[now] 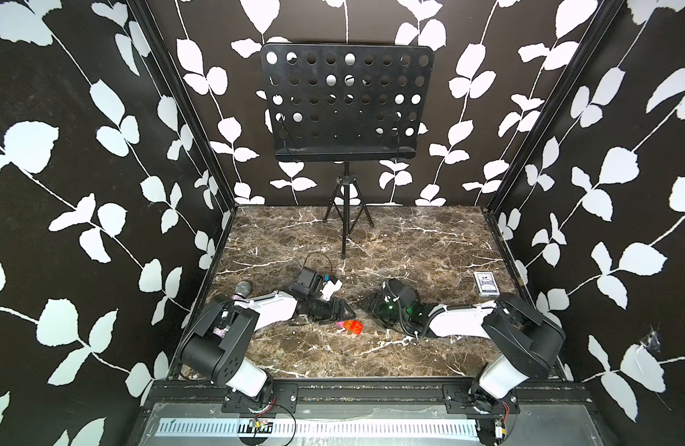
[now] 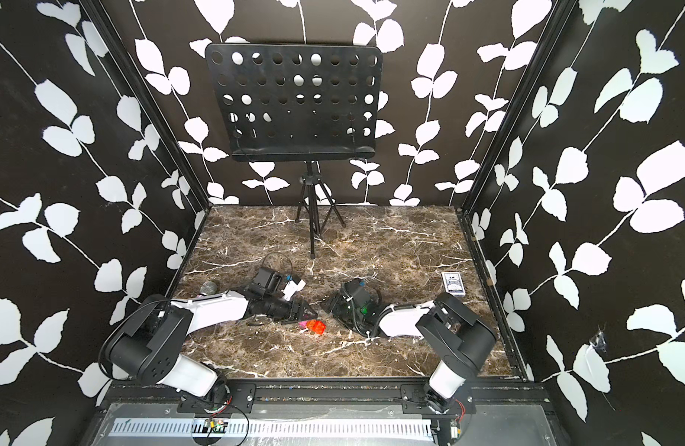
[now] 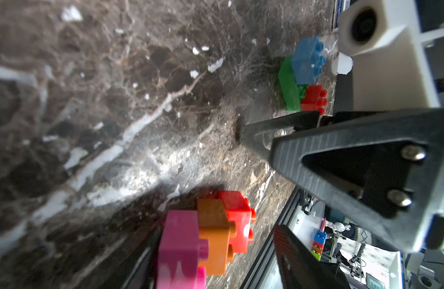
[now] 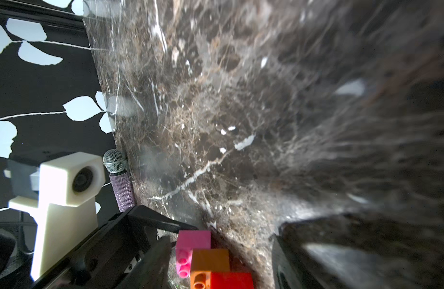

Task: Assemble the letter y with lego
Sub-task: Adjust the lego brick at the center of the board.

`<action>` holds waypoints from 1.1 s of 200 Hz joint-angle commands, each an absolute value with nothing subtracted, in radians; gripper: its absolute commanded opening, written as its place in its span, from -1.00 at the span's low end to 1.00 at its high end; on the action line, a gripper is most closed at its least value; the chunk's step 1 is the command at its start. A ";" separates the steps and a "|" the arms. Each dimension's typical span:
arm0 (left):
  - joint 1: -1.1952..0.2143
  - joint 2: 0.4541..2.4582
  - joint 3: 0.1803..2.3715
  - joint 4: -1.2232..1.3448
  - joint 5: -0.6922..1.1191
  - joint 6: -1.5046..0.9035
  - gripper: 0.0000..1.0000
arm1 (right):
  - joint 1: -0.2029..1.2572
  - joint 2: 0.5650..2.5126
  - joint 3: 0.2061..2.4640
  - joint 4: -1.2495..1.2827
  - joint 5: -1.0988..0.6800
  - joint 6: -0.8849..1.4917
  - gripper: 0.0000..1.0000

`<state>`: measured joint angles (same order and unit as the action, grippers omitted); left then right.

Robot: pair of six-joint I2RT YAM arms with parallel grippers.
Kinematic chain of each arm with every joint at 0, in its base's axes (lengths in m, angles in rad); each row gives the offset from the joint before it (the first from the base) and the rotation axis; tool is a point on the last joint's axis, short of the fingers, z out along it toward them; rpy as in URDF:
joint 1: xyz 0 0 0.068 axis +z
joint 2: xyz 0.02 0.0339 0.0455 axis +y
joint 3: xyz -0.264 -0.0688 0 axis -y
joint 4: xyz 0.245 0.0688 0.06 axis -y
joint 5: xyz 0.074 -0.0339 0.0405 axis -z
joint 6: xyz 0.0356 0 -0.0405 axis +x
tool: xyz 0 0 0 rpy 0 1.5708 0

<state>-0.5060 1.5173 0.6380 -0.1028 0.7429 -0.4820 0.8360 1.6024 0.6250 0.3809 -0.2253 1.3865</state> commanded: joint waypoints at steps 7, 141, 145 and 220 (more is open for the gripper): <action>-0.511 1.449 0.710 -0.269 0.696 -0.379 0.43 | 0.831 1.503 0.665 0.228 -0.221 1.311 0.26; -0.727 1.408 0.690 -0.382 0.686 -0.298 0.46 | 0.784 1.296 0.611 0.112 -0.152 1.207 0.26; -0.737 1.425 0.699 -0.382 0.686 -0.293 0.45 | 0.783 1.281 0.604 0.105 -0.146 1.207 0.27; -0.765 1.618 0.845 -0.344 0.567 -0.258 0.44 | 0.754 1.006 0.499 -0.049 -0.037 1.215 0.28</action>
